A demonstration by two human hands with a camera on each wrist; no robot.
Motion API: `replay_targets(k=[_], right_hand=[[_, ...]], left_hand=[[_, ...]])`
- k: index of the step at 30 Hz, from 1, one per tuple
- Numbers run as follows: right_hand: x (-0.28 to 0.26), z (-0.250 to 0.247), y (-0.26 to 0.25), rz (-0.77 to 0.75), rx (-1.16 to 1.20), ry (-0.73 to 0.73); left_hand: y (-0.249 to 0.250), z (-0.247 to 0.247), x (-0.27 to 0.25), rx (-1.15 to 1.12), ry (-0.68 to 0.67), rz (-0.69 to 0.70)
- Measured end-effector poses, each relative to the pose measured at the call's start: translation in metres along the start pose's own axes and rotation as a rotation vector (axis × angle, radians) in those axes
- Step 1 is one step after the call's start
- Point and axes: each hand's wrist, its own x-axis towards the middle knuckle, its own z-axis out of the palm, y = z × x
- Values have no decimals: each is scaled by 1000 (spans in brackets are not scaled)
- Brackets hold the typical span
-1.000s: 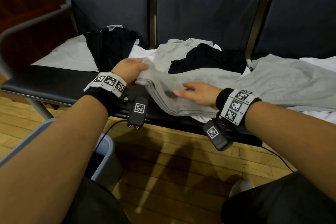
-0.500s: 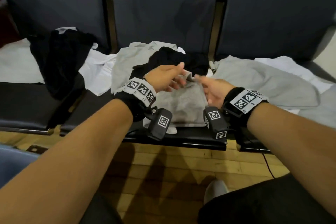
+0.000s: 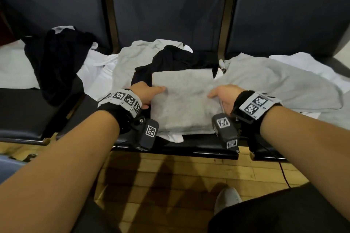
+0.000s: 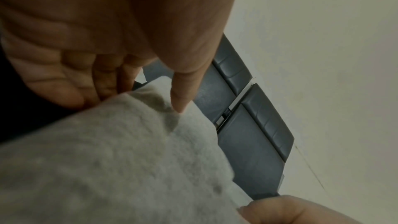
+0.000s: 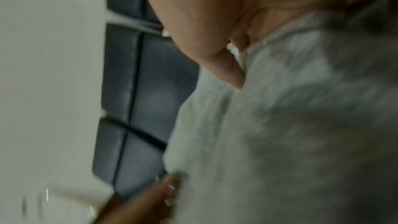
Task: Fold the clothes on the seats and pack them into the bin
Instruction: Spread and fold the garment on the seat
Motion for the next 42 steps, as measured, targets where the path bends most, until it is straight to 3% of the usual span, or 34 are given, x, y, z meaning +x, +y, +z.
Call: replay_targets(k=[2, 8, 14, 18, 20, 25, 34, 38, 42], right_hand=[[3, -1, 9, -52, -199, 54], [5, -4, 12, -176, -316, 63], [8, -14, 5, -157, -395, 118], [10, -16, 15, -244, -548, 134], [12, -16, 17, -250, -580, 127], [13, -22, 13, -268, -480, 101], [1, -24, 3, -423, -379, -30], [-9, -15, -8, -418, 2, -263], [-34, 4, -23, -379, 338, -533]], left_hand=[[2, 7, 1, 15, 21, -4], [8, 10, 1, -85, 7, 27], [20, 10, -11, -530, -145, 36], [22, 12, -13, -573, -315, -36], [24, 14, -12, -567, -322, -80], [13, 23, 14, -413, -160, -40], [53, 11, -48, -730, -339, 223], [58, -7, -74, -842, -370, 263], [54, -29, -90, -890, -309, 245]])
